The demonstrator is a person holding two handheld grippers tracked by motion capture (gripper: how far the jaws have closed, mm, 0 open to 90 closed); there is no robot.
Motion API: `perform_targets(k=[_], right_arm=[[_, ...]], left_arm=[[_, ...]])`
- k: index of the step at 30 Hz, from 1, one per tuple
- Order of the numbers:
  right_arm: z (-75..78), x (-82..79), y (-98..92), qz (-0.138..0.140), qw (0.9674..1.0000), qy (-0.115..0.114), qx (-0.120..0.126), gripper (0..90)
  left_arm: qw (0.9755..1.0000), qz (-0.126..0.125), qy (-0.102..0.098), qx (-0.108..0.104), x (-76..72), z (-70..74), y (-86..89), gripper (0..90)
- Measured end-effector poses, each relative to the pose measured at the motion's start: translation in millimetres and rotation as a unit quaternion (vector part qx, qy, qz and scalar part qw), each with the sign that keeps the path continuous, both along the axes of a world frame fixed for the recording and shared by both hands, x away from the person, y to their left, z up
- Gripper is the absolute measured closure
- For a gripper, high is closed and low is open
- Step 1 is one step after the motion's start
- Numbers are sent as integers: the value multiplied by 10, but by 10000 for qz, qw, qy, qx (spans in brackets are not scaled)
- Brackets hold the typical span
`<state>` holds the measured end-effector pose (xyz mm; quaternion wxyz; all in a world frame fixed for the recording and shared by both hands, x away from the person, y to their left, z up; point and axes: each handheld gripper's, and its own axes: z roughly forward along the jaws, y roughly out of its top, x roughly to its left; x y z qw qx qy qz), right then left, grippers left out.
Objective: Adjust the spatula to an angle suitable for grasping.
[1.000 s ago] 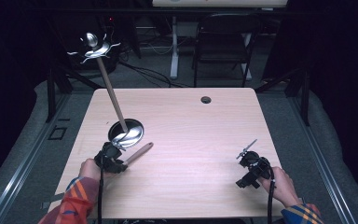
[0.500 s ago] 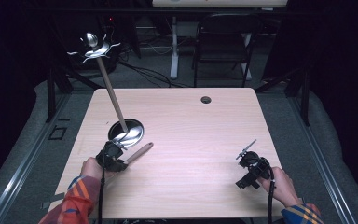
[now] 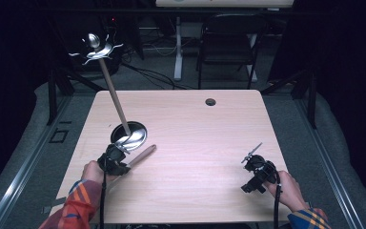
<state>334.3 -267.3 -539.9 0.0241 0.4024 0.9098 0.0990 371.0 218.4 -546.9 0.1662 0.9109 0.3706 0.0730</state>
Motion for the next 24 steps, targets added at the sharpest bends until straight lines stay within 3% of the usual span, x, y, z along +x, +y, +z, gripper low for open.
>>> perform_targets(k=[24], right_arm=[[18, 9, -4, 111, 9998, 23, -138, 159]], left_arm=[[9985, 155, -463, -243, -111, 246, 141, 772]])
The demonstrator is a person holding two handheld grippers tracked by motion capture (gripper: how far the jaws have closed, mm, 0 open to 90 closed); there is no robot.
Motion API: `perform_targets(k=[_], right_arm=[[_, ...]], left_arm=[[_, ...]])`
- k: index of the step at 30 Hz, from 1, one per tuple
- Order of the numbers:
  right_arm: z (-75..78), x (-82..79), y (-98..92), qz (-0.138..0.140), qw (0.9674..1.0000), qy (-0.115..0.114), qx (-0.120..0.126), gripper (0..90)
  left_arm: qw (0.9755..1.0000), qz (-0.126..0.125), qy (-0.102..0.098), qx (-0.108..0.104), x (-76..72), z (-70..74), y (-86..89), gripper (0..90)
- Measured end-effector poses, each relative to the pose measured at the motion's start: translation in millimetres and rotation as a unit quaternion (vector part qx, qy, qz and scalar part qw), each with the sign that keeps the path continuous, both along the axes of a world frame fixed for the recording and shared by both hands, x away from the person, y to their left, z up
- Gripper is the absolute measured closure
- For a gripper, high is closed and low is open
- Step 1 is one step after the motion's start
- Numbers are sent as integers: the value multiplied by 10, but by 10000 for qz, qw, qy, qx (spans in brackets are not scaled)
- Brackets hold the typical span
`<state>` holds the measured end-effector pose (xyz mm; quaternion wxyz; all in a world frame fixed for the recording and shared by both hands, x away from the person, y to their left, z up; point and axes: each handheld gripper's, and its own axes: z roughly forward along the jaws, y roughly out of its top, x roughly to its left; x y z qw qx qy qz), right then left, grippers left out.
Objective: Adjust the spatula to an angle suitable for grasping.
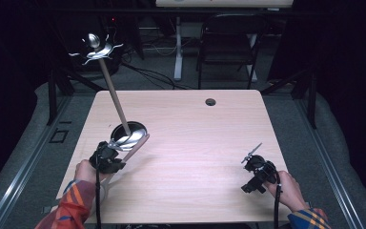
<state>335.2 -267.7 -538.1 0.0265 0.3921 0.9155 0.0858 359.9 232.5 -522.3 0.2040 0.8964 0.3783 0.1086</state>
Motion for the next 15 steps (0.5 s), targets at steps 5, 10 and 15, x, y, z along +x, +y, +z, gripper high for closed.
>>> perform_targets(k=[5, 10, 15], right_arm=[[-5, -11, 1, -79, 9999, -81, 122, 158], [-5, -10, -3, -93, 9998, -84, 138, 158], [-11, -3, -2, -120, 9998, -84, 167, 158]], left_arm=[[10000, 32, -61, 23, -14, 23, 2, 773], [9999, 34, -119, 50, -33, 50, 0, 774], [9998, 24, -202, 73, -46, 68, -7, 774]])
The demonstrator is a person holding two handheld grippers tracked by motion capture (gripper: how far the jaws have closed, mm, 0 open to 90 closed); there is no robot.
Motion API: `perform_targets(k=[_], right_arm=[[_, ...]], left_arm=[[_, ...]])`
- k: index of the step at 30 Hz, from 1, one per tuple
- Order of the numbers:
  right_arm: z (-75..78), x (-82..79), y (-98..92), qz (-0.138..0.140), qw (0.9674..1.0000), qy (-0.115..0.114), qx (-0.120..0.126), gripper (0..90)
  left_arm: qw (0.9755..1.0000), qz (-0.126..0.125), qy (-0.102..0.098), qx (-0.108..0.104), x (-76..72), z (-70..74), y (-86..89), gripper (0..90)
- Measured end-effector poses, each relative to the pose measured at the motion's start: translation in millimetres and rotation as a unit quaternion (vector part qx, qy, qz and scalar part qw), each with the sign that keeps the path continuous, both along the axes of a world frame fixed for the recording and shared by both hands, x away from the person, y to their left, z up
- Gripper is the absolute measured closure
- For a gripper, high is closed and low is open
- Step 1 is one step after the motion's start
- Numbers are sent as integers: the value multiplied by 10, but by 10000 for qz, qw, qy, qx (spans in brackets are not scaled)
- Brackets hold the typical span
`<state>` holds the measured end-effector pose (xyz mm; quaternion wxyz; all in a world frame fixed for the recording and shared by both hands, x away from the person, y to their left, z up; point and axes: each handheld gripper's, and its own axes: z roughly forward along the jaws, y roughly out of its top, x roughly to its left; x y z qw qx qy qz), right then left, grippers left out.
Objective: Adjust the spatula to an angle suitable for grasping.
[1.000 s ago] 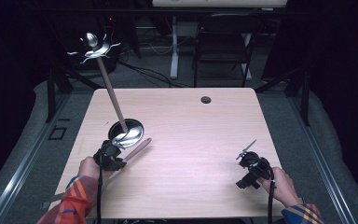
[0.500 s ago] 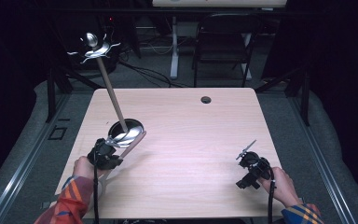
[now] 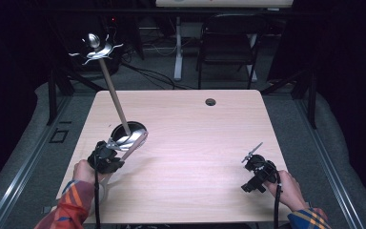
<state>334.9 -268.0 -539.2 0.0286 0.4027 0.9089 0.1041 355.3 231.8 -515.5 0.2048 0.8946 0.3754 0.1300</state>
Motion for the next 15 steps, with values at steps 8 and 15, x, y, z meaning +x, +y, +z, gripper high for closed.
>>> perform_targets(k=[8, 15], right_arm=[[-3, 27, 28, 40, 10000, 3, -85, 158], [0, 23, 22, 41, 9999, 55, -102, 158]], left_arm=[[9999, -113, -123, 44, -22, 34, -19, 775], [9997, -107, -197, 7, -38, 78, -20, 775]])
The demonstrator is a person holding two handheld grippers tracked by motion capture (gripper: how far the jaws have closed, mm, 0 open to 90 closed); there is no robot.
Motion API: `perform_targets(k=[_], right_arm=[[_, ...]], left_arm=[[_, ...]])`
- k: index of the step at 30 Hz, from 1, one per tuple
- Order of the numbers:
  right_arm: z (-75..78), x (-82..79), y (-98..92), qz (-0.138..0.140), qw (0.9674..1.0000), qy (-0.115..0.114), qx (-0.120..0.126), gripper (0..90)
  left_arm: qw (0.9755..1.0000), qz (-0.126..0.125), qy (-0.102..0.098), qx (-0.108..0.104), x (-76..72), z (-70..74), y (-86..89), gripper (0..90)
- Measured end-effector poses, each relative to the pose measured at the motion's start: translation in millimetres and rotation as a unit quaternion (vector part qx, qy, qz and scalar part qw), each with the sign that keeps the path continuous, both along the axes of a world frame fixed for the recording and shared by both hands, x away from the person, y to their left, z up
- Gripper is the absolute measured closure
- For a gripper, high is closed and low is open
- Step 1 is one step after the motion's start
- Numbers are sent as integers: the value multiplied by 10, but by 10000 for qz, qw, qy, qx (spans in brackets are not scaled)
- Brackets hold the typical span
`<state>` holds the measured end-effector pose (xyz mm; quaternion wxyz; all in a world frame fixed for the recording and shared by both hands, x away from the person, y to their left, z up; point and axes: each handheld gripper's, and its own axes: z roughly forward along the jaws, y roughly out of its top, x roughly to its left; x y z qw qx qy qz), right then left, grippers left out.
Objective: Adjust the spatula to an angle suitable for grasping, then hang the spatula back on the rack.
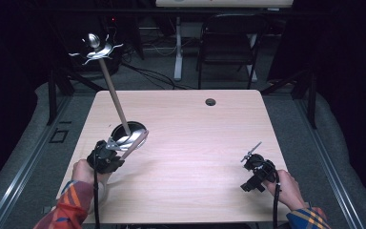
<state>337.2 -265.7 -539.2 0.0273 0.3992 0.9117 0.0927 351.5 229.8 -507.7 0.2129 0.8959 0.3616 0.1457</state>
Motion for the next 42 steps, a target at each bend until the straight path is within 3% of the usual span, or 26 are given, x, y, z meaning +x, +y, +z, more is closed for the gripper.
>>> perform_targets(k=[2, 12, 21, 24, 28, 33, 42], right_arm=[[-22, -17, -1, -52, 9999, -48, 88, 159], [-4, -24, -4, 57, 10000, 22, -10, 159], [2, -27, -9, 58, 10000, 37, -29, 158], [3, -17, -21, 138, 9998, 97, -53, 159], [-13, -39, -20, 22, 10000, 17, 32, 158], [-13, -38, -17, 29, 10000, 86, -4, 159], [-33, -44, -10, 28, 9999, 103, 13, 159]], left_arm=[[10000, 21, -52, 9, -8, 15, -8, 775], [9995, 72, -301, 56, -104, 178, -7, 777], [9956, 186, -882, -247, -232, 433, 24, 778], [9945, 175, -994, -287, -255, 493, 30, 778], [9931, 219, -1096, -342, -267, 530, 43, 778], [9878, 321, -1412, -581, -298, 581, 92, 778], [9821, 464, -1624, -833, -300, 655, 157, 778]])
